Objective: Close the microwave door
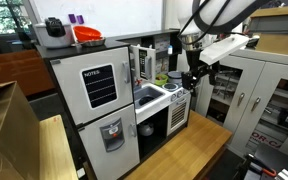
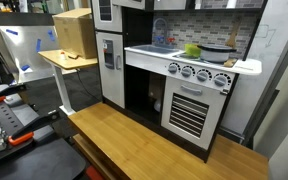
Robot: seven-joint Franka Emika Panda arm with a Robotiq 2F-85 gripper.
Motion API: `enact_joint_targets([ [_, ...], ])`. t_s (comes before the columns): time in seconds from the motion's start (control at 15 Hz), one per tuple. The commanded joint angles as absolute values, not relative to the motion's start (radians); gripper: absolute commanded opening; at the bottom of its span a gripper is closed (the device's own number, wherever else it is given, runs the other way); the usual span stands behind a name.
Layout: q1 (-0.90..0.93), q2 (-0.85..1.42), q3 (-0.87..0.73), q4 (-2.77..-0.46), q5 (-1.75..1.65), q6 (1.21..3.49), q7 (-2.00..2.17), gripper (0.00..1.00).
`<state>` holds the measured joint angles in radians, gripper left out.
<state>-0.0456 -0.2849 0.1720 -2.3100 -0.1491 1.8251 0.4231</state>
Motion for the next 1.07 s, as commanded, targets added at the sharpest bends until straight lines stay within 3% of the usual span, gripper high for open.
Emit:
enact_joint_targets([
  [0.0, -0.024, -0.284, 0.152, -2.309, -0.154, 1.823, 0.428, 1.0],
  [1.0, -0.015, -0.282, 0.136, -2.274, -0.194, 1.903, 0.324, 1.0],
])
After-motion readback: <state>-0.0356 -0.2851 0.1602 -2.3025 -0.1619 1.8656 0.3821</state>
